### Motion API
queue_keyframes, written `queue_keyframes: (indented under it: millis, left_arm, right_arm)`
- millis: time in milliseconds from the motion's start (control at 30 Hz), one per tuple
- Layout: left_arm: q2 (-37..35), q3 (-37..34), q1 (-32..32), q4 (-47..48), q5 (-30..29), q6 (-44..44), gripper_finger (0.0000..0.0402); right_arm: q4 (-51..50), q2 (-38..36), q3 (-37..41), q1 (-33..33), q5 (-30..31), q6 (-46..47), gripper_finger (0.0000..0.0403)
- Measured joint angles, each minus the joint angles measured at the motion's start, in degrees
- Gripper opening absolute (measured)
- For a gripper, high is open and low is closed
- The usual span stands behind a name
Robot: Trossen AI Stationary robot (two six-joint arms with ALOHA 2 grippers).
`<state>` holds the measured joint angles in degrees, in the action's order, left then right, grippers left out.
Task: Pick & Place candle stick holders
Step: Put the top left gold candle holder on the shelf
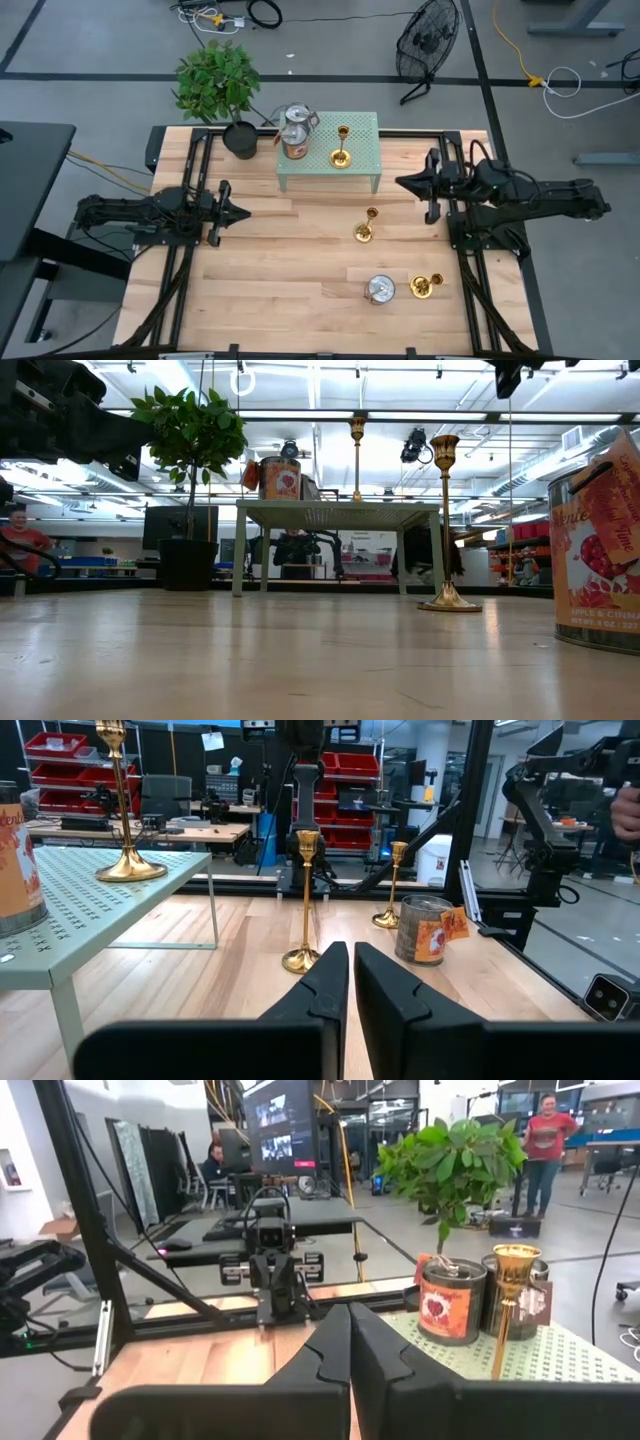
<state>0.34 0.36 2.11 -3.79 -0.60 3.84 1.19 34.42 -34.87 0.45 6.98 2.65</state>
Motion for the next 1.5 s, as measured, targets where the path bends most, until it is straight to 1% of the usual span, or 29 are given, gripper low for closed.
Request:
queue_keyframes:
  millis: [267, 400, 533, 633, 833, 1067, 1500]
  left_arm:
    - [0.0, 0.01, -0.01, 0.0, 0.0, 0.0, 0.003]
    - [0.0, 0.0, -0.02, 0.0, 0.0, 0.0, 0.003]
    - [0.02, 0.02, 0.0, 0.02, 0.0, 0.0, 0.003]
    - [0.0, 0.0, 0.0, 0.02, 0.0, -0.02, 0.003]
    - [0.0, 0.0, -0.01, 0.01, 0.0, 0.0, 0.003]
    - [0.0, 0.01, -0.02, 0.0, 0.0, 0.0, 0.003]
    - [0.0, 0.01, 0.0, 0.01, 0.0, 0.0, 0.003]
  right_arm:
    - [0.15, 2.55, 0.0, 0.0, -0.02, -0.04, 0.0001]
    - [1.82, 3.67, 0.0, 0.0, -0.28, 0.01, 0.0001]
    - [3.22, 4.04, -0.1, 0.0, -0.5, 2.5, 0.0002]
    - [1.25, 4.3, -1.83, 0.0, -0.52, 2.72, 0.0002]
    - [-5.03, 6.56, -8.51, 0.0, -0.41, 2.46, 0.0002]
    - [-9.07, 9.69, -13.81, 0.0, -0.41, 2.89, 0.0002]
    - [-9.53, 14.83, -14.1, 0.0, -0.41, 2.45, 0.0002]
